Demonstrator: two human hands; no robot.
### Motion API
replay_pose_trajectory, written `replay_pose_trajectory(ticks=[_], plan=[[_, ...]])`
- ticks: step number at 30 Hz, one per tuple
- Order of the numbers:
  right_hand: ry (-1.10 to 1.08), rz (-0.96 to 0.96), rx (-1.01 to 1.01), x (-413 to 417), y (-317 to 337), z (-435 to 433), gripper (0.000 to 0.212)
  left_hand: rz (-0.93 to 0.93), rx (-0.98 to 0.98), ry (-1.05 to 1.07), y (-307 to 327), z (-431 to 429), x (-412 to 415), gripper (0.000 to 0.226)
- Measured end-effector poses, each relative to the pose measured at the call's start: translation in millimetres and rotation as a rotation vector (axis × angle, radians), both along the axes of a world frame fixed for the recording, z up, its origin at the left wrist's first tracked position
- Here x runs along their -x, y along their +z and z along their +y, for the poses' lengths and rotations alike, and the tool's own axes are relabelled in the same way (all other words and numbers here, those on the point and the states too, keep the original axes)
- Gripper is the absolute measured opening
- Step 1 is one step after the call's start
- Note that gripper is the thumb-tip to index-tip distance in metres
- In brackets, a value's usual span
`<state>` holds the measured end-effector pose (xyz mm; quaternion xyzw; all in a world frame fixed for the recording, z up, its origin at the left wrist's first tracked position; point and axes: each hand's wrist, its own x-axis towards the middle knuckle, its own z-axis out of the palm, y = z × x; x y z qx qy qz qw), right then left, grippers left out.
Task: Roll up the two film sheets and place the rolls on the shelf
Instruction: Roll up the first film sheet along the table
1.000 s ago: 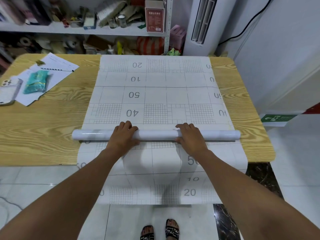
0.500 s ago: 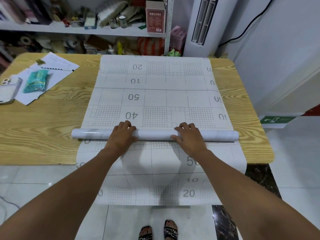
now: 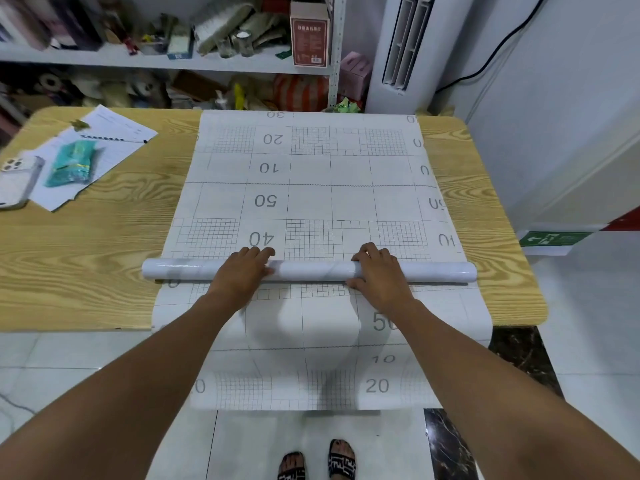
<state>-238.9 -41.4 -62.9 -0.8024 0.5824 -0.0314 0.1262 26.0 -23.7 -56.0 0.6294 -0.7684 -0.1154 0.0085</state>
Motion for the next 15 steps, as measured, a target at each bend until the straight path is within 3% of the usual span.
replay_pose_trajectory(ticks=[3, 7, 15], plan=[[0.018, 0.037, 0.023, 1.8, 2.0, -0.2, 0.042, 0.05, 0.005, 0.036, -1.2, 1.4, 0.7, 0.034], [0.038, 0.085, 0.036, 2.0, 1.1, -0.4, 0.038, 0.068, -0.002, 0.038, -3.7, 2.8, 1.3, 0.044], [0.022, 0.08, 0.029, -1.7, -3.3, 1.8, 0.044, -0.033, 0.019, 0.019, -2.4, -0.6, -0.7, 0.047]])
